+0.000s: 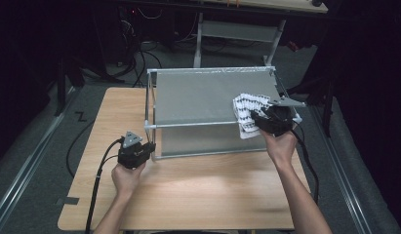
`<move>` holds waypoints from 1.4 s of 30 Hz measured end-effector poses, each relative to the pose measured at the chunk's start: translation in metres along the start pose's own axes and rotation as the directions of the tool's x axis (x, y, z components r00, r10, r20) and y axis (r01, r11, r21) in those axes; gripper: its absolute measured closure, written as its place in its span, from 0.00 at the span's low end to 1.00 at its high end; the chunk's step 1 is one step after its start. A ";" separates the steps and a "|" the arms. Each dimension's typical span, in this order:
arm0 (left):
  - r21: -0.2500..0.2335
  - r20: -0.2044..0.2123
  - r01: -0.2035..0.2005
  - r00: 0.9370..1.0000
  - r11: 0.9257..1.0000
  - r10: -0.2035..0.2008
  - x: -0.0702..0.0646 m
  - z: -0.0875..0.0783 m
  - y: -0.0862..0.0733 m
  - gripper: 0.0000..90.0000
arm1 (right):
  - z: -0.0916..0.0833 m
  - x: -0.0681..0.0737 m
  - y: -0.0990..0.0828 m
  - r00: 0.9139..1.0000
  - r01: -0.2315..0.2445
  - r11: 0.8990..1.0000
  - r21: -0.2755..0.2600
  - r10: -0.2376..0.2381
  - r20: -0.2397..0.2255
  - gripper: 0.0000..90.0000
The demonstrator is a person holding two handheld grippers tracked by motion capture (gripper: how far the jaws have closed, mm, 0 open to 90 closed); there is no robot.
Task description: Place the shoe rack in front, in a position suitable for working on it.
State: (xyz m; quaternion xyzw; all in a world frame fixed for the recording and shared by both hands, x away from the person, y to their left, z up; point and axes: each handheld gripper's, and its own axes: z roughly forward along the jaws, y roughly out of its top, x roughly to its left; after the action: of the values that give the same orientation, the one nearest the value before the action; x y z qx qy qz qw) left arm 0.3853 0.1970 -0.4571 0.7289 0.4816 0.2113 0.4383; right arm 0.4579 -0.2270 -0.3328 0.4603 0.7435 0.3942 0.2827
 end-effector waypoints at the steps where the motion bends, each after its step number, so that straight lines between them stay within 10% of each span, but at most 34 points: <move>1: 0.000 0.000 0.000 1.000 1.000 0.000 0.000 0.000 0.000 0.88 | 0.001 0.002 0.000 1.000 0.004 1.000 -0.001 -0.004 -0.005 0.63; 9: 0.016 -0.002 -0.029 1.000 0.999 0.029 0.000 0.000 0.001 0.88 | 0.003 0.012 0.003 0.999 0.050 0.999 -0.002 -0.050 -0.011 0.60; 28: 0.014 0.011 -0.019 1.000 1.000 0.019 0.001 0.000 0.001 0.88 | -0.011 -0.048 -0.005 0.995 -0.037 0.999 0.031 0.034 0.094 0.55; 42: 0.016 0.022 -0.023 1.000 1.000 0.022 -0.001 0.002 0.002 0.88 | -0.015 -0.064 -0.008 0.987 -0.056 0.998 0.026 0.051 0.150 0.70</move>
State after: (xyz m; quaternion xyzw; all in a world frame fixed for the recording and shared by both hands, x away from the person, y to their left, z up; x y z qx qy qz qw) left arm 0.3877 0.1952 -0.4568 0.7402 0.4703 0.2043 0.4351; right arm 0.4691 -0.2922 -0.3280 0.5124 0.7135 0.3550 0.3199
